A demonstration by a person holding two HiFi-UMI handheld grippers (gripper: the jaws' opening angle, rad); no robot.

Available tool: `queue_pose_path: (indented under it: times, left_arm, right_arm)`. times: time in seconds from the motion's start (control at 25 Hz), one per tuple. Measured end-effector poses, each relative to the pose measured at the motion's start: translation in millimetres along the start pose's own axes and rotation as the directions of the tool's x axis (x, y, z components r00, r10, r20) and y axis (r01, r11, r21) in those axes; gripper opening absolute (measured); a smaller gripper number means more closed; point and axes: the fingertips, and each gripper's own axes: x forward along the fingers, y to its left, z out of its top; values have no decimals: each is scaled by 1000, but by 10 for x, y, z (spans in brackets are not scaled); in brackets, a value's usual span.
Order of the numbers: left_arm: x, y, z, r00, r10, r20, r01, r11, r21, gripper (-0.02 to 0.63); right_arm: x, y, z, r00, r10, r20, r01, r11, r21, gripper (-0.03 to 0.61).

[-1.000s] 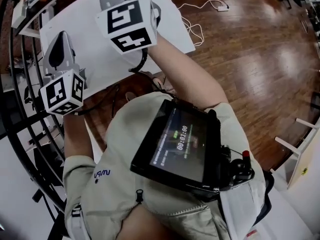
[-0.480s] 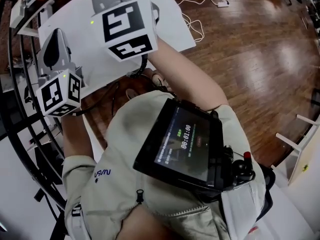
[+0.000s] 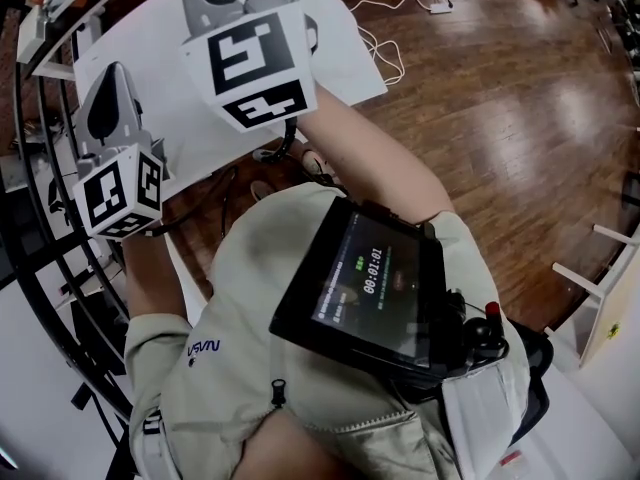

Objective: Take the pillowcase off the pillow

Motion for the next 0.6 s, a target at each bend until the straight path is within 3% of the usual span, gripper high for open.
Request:
queue_pose_path:
  times: [0.24, 0.6]
  left_arm:
    - [-129, -58, -91, 1000, 4, -5, -4, 1000, 3, 6]
    - [-376, -487, -632, 997, -3, -84, 2, 1000, -8, 6]
  right_arm:
    - [-171, 153, -199, 1000, 20, -18, -20, 999, 39, 5]
    - [-579, 122, -807, 996, 4, -94, 8, 991, 130, 3]
